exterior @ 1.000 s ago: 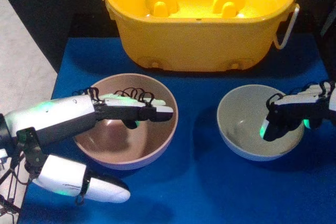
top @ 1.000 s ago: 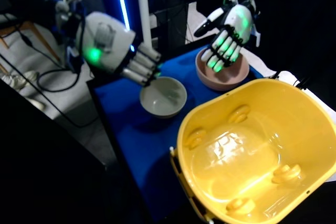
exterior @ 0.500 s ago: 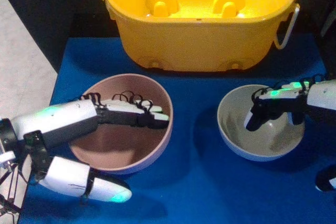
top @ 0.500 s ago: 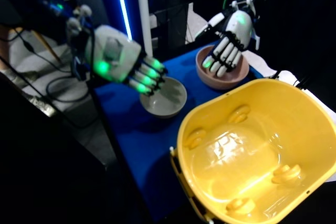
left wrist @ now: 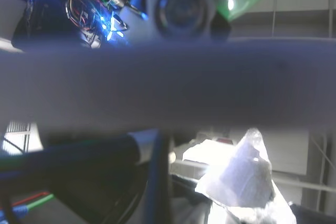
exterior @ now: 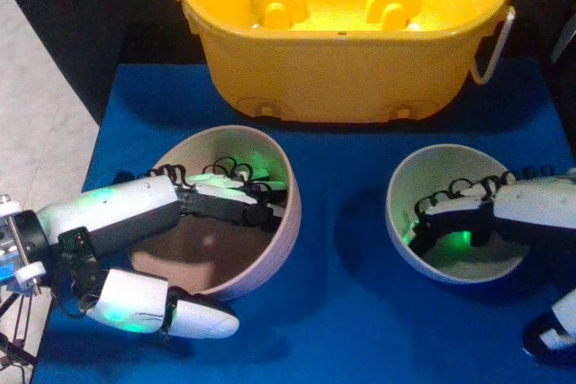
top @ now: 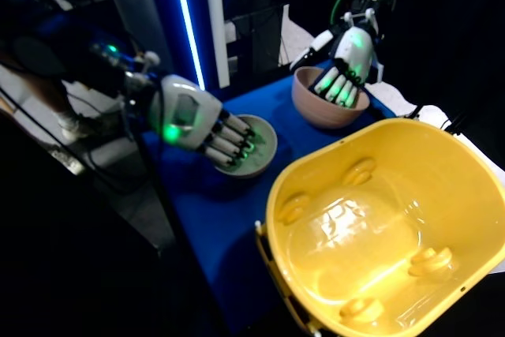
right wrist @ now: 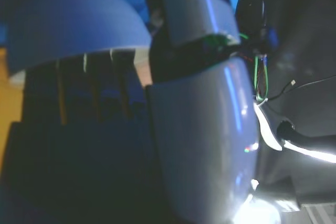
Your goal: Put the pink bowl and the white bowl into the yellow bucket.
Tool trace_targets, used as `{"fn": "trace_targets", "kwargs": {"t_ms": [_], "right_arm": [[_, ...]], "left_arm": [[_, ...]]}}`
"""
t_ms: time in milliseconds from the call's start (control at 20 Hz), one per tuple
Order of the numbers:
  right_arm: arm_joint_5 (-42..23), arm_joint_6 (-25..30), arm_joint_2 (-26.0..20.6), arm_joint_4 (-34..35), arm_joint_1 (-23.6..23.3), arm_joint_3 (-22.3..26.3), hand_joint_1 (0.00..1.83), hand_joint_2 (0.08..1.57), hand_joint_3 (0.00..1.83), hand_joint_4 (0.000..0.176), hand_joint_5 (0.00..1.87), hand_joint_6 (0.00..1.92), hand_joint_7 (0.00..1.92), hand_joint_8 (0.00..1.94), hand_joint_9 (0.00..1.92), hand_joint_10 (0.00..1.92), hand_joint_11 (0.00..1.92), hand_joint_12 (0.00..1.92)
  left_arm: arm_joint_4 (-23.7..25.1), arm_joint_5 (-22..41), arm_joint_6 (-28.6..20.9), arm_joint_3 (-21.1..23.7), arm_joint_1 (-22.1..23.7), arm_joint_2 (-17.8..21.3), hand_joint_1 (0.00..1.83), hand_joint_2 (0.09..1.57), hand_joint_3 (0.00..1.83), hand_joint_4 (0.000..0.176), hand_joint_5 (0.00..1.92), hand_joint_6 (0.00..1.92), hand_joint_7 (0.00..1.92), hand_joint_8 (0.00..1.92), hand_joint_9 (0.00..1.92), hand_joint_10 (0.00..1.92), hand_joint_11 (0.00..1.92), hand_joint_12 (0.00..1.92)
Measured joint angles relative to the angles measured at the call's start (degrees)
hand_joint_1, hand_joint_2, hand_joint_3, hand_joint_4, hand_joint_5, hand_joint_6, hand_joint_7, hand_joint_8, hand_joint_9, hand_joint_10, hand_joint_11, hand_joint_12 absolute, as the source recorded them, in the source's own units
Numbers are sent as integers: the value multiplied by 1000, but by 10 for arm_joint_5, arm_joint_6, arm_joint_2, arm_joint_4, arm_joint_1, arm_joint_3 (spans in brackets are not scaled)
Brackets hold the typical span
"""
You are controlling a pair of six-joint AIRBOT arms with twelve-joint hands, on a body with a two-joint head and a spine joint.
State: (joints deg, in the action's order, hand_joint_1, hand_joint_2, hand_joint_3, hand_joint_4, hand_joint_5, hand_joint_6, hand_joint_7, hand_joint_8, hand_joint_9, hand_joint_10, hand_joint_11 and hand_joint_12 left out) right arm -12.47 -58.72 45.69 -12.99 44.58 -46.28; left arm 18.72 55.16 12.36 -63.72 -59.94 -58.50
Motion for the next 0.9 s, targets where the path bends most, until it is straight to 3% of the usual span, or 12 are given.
{"fn": "trace_targets", "kwargs": {"t_ms": [100, 150, 300, 400, 450, 500, 550, 600, 650, 700, 750, 900], "right_arm": [[-9, -29, 12, 32, 5, -8, 806, 857, 6, 0, 236, 540, 252, 106, 0, 598, 0, 1306], [-16, -30, 18, 33, 6, -12, 808, 856, 3, 0, 233, 521, 263, 77, 11, 567, 0, 1295], [-28, -30, 32, 33, 7, -26, 841, 911, 15, 0, 225, 516, 260, 58, 0, 526, 0, 1296], [-32, -31, 41, 33, 9, -33, 1006, 1020, 18, 0, 344, 554, 336, 90, 0, 819, 0, 1541], [-35, -31, 46, 33, 11, -36, 1148, 1141, 11, 0, 475, 586, 366, 301, 30, 1067, 33, 1644], [-35, -31, 51, 33, 11, -40, 1130, 1324, 0, 0, 708, 1386, 411, 1505, 226, 1350, 243, 1677], [-36, -31, 52, 34, 11, -41, 1260, 1328, 0, 0, 718, 1400, 424, 1664, 449, 1660, 326, 1654], [-36, -31, 52, 34, 11, -41, 1293, 1317, 0, 0, 718, 1406, 444, 1671, 533, 1661, 404, 1612], [-36, -31, 52, 34, 11, -41, 1317, 1279, 0, 0, 762, 1352, 535, 1590, 607, 1586, 482, 1556], [-36, -31, 52, 33, 11, -41, 1436, 1277, 1, 0, 688, 1439, 572, 1566, 568, 1551, 447, 1721], [-36, -31, 52, 34, 11, -41, 1467, 1268, 0, 0, 679, 1472, 611, 1497, 556, 1509, 469, 1767], [-37, -31, 48, 35, 11, -33, 1472, 1255, 0, 0, 644, 1502, 649, 1425, 578, 1486, 561, 1735]], "left_arm": [[-7, 8, 0, -1, -5, -5, 997, 1073, 2, 10, 592, 17, 278, 1, 89, 5, 0, 890], [-8, 14, 0, -7, -7, -10, 1005, 1069, 0, 11, 615, 20, 306, 6, 125, 14, 0, 1044], [-13, 20, 5, -15, -8, -21, 1036, 1092, 3, 30, 644, 21, 318, 2, 159, 20, 0, 1243], [-14, 22, 7, -18, -9, -27, 1154, 1106, 3, 25, 699, 37, 359, 15, 280, 82, 0, 1562], [-16, 23, 9, -19, -11, -29, 1236, 1142, 0, 0, 748, 25, 402, 7, 213, 593, 13, 1676], [-19, 23, 10, -20, -11, -32, 1282, 1180, 5, 0, 804, 44, 482, 37, 214, 1063, 121, 1671], [-20, 25, 12, -21, -13, -33, 1139, 1236, 3, 0, 733, 1092, 569, 98, 302, 1112, 187, 1632], [-21, 25, 12, -20, -13, -34, 1126, 1272, 29, 0, 720, 1342, 579, 1277, 427, 1127, 272, 1591], [-20, 21, 14, -20, -13, -34, 1268, 1271, 7, 0, 646, 1372, 652, 1425, 624, 1516, 317, 1625], [-23, 24, 14, -20, -16, -34, 1323, 1249, 0, 0, 625, 1372, 791, 1335, 654, 1550, 303, 1633], [-28, 28, 14, -20, -18, -34, 1336, 1241, 0, 0, 646, 1321, 810, 1345, 653, 1593, 280, 1682], [-36, 38, 12, -16, -22, -31, 1330, 1256, 2, 0, 633, 1321, 756, 1453, 640, 1621, 297, 1710]]}}
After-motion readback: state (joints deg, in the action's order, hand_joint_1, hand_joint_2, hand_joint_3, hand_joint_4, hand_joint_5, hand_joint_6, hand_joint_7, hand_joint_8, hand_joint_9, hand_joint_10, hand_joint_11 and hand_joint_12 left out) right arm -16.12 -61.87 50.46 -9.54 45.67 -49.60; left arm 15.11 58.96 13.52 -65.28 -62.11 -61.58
